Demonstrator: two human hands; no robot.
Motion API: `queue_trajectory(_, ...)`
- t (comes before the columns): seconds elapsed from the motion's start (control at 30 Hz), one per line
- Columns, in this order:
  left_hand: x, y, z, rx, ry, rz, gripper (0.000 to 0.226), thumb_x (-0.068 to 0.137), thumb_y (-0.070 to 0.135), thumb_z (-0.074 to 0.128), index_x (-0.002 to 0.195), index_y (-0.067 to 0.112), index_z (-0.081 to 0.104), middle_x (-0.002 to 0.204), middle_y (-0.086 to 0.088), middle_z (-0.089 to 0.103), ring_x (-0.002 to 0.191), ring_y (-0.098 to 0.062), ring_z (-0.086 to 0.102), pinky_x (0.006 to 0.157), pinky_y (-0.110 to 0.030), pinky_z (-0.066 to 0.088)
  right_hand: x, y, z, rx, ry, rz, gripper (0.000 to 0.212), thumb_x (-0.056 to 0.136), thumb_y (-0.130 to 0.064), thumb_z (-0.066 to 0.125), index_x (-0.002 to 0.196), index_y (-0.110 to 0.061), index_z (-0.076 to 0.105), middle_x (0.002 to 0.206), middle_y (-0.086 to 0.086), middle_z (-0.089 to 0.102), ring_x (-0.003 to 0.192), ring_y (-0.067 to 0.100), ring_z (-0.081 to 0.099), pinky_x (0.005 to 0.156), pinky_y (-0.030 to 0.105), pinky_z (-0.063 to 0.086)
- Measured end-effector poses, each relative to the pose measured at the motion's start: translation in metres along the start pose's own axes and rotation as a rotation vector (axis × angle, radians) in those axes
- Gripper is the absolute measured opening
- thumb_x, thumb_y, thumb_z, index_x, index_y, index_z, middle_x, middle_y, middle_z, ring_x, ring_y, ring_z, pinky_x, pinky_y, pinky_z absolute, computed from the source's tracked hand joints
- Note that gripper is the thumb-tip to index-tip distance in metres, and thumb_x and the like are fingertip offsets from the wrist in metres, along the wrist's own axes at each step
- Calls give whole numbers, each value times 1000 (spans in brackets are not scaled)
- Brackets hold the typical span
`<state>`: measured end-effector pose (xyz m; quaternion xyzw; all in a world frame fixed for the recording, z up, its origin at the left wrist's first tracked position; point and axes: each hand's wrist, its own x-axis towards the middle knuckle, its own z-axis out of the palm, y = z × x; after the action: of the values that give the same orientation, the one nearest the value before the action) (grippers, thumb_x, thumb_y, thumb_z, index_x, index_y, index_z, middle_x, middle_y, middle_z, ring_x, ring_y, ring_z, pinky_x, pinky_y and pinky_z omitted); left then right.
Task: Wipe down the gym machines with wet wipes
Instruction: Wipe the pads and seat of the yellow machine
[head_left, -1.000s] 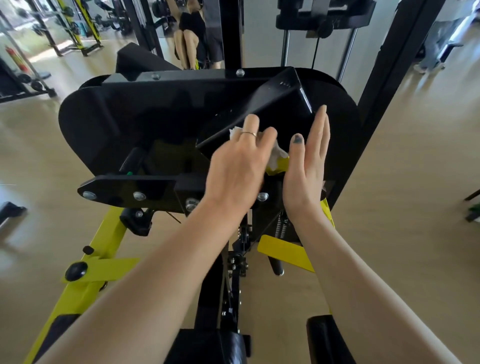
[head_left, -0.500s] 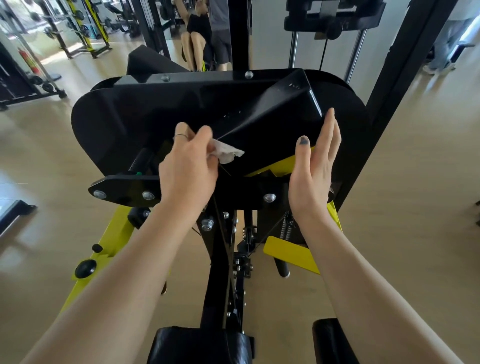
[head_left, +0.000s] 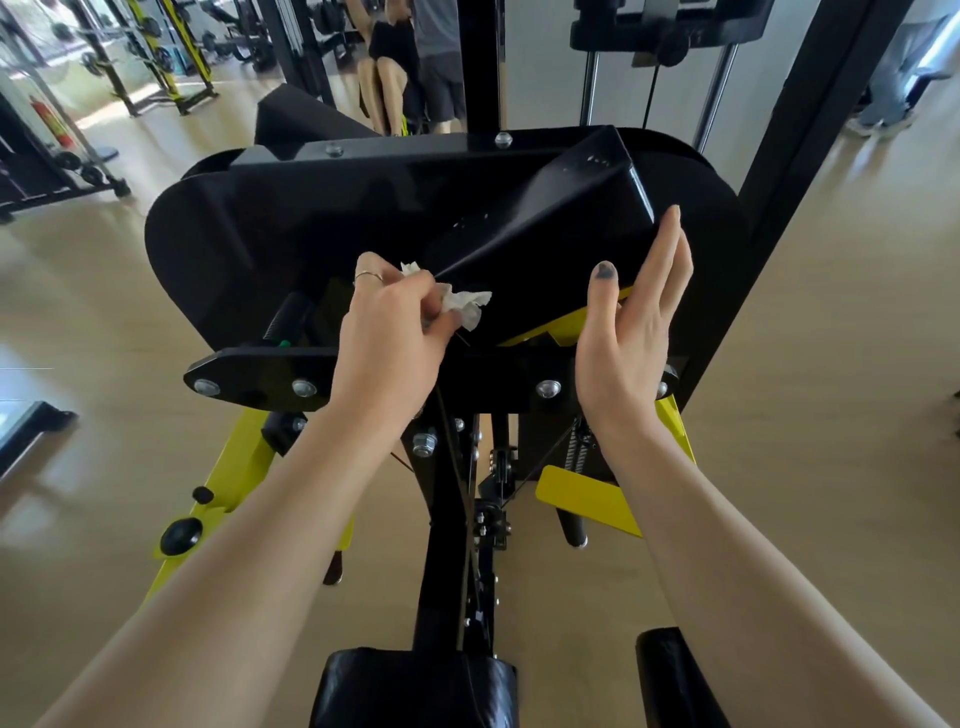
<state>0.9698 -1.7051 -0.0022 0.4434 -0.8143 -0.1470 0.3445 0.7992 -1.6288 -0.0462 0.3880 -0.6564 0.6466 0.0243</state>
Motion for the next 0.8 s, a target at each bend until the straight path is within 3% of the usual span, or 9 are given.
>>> queue_trajectory(0.1, 4, 0, -2, -112, 27, -100, 13, 94, 24, 69, 96, 18, 59, 109, 1, 49, 91, -2, 49, 66, -4, 36, -1, 0, 1, -29, 2, 5, 68, 107, -41, 39, 165, -21, 10, 168, -3, 16, 86, 4, 58, 62, 17, 47)
queue_trajectory(0.17, 5, -2, -1, -138, 36, -112, 18, 95, 25, 67, 109, 22, 55, 112, 1, 53, 95, -6, 50, 67, -8, 37, -2, 0, 0, -37, -4, 12, 68, 106, -39, 40, 165, -22, 10, 168, -4, 16, 75, 6, 56, 61, 18, 46)
queue_trajectory(0.27, 3, -3, 1, -189, 78, -105, 24, 98, 24, 63, 120, 19, 54, 112, 2, 59, 90, -11, 59, 68, -15, 49, -2, 1, -1, -51, -9, 22, 68, 107, -37, 41, 165, -21, 10, 168, -4, 16, 84, -4, 56, 63, 17, 47)
queue_trajectory(0.37, 4, -4, 1, -216, 101, -135, 30, 100, 22, 61, 127, 13, 55, 106, 7, 62, 76, 0, 59, 62, -7, 44, -2, 0, -1, -67, -3, 27, 68, 107, -36, 42, 165, -21, 10, 168, -4, 15, 97, -15, 52, 67, 11, 45)
queue_trajectory(0.5, 14, 2, -7, -152, 90, -73, 23, 102, 16, 55, 119, 15, 70, 82, 11, 63, 59, 3, 54, 56, -6, 39, -2, 0, 0, -70, 19, 19, 68, 107, -36, 43, 165, -21, 8, 169, -3, 13, 114, -28, 37, 76, 6, 44)
queue_trajectory(0.6, 29, 29, -7, -91, 45, 82, 25, 102, 11, 51, 117, 13, 72, 89, 10, 66, 74, 0, 61, 69, -5, 46, -1, 1, 0, -68, 16, 12, 67, 107, -40, 39, 165, -23, 8, 169, -5, 12, 131, -17, 33, 79, 3, 40)
queue_trajectory(0.67, 43, 51, 0, -66, 35, 181, 27, 103, 11, 48, 114, 12, 72, 96, 4, 70, 84, -7, 65, 79, -19, 54, -1, 0, 0, -67, 10, 5, 66, 107, -37, 38, 165, -21, 10, 169, -3, 13, 135, -5, 36, 77, 2, 40)
queue_trajectory(0.73, 55, 68, 6, -58, 48, 255, 28, 104, 13, 47, 119, 12, 71, 105, -1, 73, 95, -13, 67, 87, -30, 55, -2, 0, 0, -67, 13, 0, 66, 107, -33, 40, 165, -20, 10, 169, -1, 15, 121, -16, 39, 73, 2, 41)
queue_trajectory(0.8, 60, 76, 7, -92, 44, 311, 29, 104, 15, 48, 124, 13, 69, 111, 0, 73, 101, -9, 66, 89, -15, 51, -2, 0, 0, -82, 13, 0, 66, 107, -33, 40, 165, -20, 10, 169, -2, 15, 107, -20, 46, 66, 10, 44)
